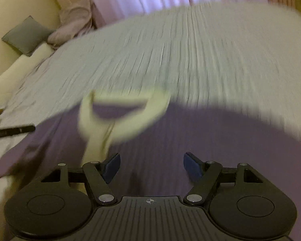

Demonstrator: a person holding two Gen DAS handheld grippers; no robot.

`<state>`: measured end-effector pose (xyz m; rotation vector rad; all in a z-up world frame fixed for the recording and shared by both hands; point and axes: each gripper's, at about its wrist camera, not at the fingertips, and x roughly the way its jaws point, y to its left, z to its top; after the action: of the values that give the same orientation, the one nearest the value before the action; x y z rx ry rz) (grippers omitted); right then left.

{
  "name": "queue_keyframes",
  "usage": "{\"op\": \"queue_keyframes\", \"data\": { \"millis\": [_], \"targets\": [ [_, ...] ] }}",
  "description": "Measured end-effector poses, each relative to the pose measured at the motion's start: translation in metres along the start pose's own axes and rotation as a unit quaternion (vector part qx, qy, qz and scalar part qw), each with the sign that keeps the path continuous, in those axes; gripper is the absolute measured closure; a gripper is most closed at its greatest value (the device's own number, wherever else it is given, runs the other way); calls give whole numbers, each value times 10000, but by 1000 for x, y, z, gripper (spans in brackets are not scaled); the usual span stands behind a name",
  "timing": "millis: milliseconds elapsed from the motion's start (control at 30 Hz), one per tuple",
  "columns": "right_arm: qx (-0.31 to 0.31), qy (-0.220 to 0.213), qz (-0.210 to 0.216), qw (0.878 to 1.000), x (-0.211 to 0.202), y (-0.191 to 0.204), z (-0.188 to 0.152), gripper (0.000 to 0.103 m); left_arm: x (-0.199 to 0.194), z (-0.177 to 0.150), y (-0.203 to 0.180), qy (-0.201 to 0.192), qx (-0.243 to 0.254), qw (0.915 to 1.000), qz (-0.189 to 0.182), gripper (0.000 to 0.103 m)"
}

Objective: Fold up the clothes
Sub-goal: 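Grasp a cream cuff with the left gripper and pull the sleeve straight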

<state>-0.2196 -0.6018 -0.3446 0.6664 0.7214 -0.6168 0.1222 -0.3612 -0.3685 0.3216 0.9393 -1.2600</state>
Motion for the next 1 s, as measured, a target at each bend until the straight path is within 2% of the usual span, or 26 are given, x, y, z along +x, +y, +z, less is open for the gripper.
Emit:
{"op": "queue_keyframes", "data": {
  "millis": [67, 100, 133, 167, 267, 400, 533, 600, 633, 733, 800, 833, 867, 900, 933, 1000],
  "targets": [
    [335, 272, -42, 9991, -14, 5, -31, 29, -28, -28, 29, 35, -480, 9968, 636, 73],
    [572, 379, -82, 9976, -18, 5, -43, 29, -42, -41, 43, 4, -677, 9926, 1008, 65],
    [810, 485, -121, 9955, -22, 6, -56, 29, -55, -51, 61, -34, -963, 9857, 1384, 64],
    [862, 510, -143, 9949, -24, 9, -59, 29, -67, -57, 79, -98, -1266, 9803, 1512, 64],
    [999, 576, -209, 9931, -29, 17, -68, 29, -87, -69, 119, -377, -2149, 9655, 1419, 64],
    [1181, 663, -297, 9903, -35, 28, -79, 29, -103, -67, 156, -817, -3321, 9330, 1117, 63],
    [1363, 750, -384, 9871, -42, 39, -91, 29, -126, -79, 179, -1130, -3906, 9075, 1055, 62],
    [1356, 767, -455, 9867, -42, 43, -94, 29, -135, -86, 189, -1148, -4101, 8978, 1123, 59],
    [1352, 776, -490, 9866, -42, 46, -96, 29, -137, -91, 196, -1175, -4198, 8918, 1212, 56],
    [1340, 800, -596, 9859, -42, 52, -101, 29, -141, -105, 215, -1256, -4484, 8725, 1482, 55],
    [1332, 816, -666, 9855, -42, 56, -104, 29, -138, -102, 228, -1368, -4441, 8713, 1577, 58],
    [1328, 825, -701, 9852, -42, 59, -106, 29, -136, -101, 234, -1424, -4418, 8707, 1625, 70],
    [1323, 833, -736, 9849, -42, 61, -107, 29, -135, -96, 237, -1442, -4275, 8773, 1638, 86],
    [1319, 841, -772, 9847, -42, 63, -109, 29, -136, -87, 235, -1441, -3920, 8920, 1730, 98],
    [1315, 849, -807, 9844, -42, 65, -111, 29, -137, -78, 233, -1438, -3555, 9054, 1821, 98],
    [1286, 866, -860, 9842, -43, 68, -113, 29, -151, -59, 217, -1772, -2448, 9319, 2007, 98]
  ]
}}
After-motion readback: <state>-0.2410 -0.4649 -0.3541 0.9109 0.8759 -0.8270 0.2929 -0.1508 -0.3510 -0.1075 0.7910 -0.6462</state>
